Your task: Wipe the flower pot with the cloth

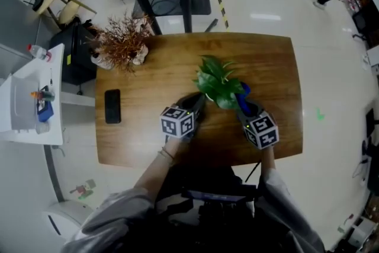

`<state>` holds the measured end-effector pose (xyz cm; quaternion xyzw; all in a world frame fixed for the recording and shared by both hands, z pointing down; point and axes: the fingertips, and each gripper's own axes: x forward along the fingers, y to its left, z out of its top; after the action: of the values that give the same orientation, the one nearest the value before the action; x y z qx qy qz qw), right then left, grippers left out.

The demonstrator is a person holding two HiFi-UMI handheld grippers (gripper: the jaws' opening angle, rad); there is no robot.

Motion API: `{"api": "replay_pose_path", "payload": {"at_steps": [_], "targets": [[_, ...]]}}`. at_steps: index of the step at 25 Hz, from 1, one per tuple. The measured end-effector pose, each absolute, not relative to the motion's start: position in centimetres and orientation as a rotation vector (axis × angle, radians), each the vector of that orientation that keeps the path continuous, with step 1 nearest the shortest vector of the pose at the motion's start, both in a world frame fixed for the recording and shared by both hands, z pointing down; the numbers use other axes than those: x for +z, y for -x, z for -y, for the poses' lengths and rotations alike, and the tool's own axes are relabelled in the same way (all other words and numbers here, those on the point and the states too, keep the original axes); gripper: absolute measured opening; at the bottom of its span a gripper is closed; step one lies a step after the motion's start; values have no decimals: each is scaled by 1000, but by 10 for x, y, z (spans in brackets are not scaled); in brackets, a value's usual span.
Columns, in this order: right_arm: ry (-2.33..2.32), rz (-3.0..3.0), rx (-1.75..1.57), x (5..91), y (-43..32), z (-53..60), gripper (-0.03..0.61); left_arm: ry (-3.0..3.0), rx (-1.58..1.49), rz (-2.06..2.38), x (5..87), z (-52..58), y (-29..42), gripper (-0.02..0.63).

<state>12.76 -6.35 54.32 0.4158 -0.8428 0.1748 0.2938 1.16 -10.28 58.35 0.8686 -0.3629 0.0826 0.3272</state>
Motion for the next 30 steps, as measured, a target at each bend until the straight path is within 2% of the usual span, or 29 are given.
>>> {"api": "replay_pose_path", "payload": {"at_steps": [4,19,30], "targets": [[-955,2263,373,560,-117,81,52,-2271,213,950,582,106,-16,5],[-821,2283,535,602,-71,73,52,-2278,225,1006,592,156,6,3],[-936,2265,435,570,-121,93,52,-2284,250,982,580,124,2,4]]}}
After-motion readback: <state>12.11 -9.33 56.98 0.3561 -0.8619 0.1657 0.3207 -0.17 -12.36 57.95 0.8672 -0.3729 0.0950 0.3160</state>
